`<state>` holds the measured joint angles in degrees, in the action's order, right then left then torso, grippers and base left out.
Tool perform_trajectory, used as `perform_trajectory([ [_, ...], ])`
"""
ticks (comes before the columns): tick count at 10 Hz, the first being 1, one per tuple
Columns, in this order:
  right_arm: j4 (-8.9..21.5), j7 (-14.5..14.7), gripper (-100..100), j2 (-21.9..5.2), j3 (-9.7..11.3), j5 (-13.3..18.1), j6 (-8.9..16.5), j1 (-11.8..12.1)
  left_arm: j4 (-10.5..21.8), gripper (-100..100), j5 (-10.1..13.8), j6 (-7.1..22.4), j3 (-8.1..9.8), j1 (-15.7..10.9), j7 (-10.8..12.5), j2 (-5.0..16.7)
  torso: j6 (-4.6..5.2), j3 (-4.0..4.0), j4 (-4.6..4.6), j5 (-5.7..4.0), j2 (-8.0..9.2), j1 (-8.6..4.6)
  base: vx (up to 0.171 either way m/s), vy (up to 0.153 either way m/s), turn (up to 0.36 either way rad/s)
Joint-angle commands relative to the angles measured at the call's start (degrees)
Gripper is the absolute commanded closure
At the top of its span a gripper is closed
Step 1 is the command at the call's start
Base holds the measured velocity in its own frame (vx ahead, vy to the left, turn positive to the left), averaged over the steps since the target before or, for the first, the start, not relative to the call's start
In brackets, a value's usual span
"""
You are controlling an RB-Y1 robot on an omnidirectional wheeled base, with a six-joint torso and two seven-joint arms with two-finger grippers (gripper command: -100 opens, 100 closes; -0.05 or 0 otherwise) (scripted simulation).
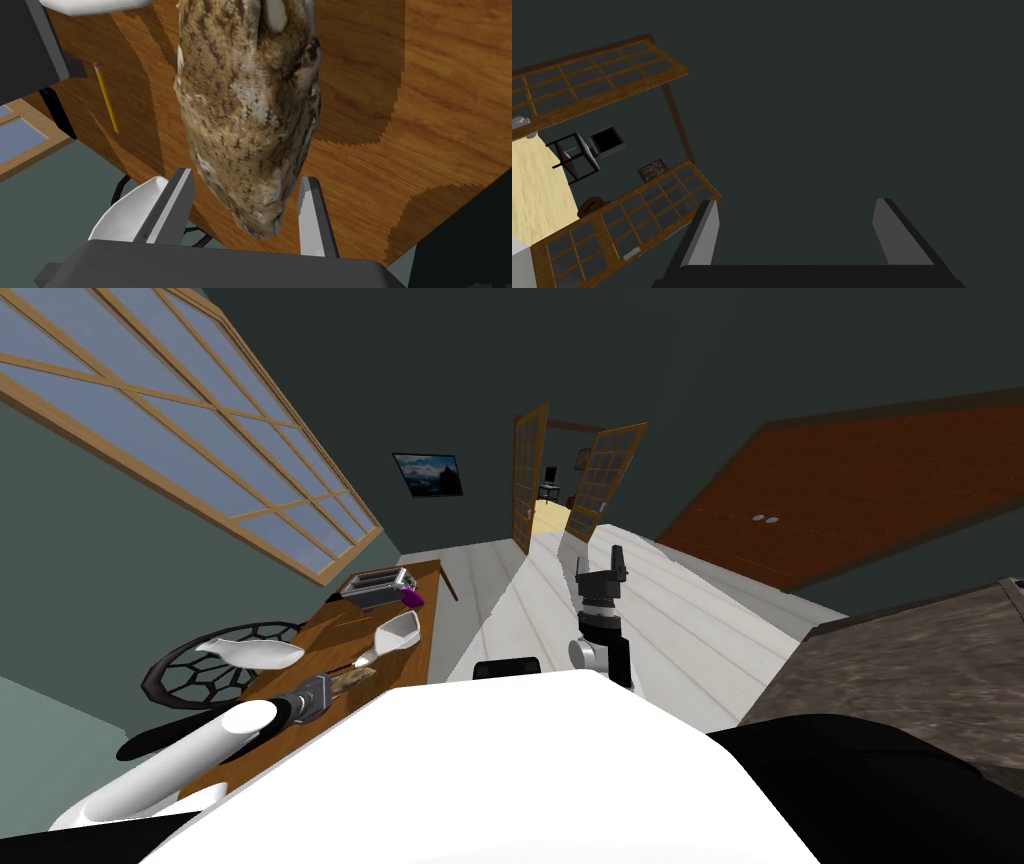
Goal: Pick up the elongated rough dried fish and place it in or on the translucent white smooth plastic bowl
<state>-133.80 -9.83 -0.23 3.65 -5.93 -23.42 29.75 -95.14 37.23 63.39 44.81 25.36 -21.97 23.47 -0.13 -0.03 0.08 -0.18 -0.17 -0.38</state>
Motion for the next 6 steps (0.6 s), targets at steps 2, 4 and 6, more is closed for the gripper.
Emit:
perform_trajectory([
  [2,0.0,0.0,0,0.0,0.0,0.0,0.0,0.0,-1.5,100,2.6,1.0,1.5,0.8,1.6,-0.5,-0.01,-0.01,-0.01,0.0,0.0,0.01,0.038,-0.047,-0.015],
  [4,0.0,0.0,0,0.0,0.0,0.0,0.0,0.0,-3.2,100,4.8,2.0,3.13,1.4,2.9,-0.8,-0.01,-0.05,-0.02,-0.01,-0.08,-0.03,0.057,-0.065,0.0],
  [6,0.0,0.0,0,0.0,0.0,0.0,0.0,0.0,-5.1,100,6.3,3.5,4.86,1.5,3.7,-0.7,-0.03,-0.04,-0.03,-0.05,-0.06,-0.09,0.05,-0.07,0.029],
])
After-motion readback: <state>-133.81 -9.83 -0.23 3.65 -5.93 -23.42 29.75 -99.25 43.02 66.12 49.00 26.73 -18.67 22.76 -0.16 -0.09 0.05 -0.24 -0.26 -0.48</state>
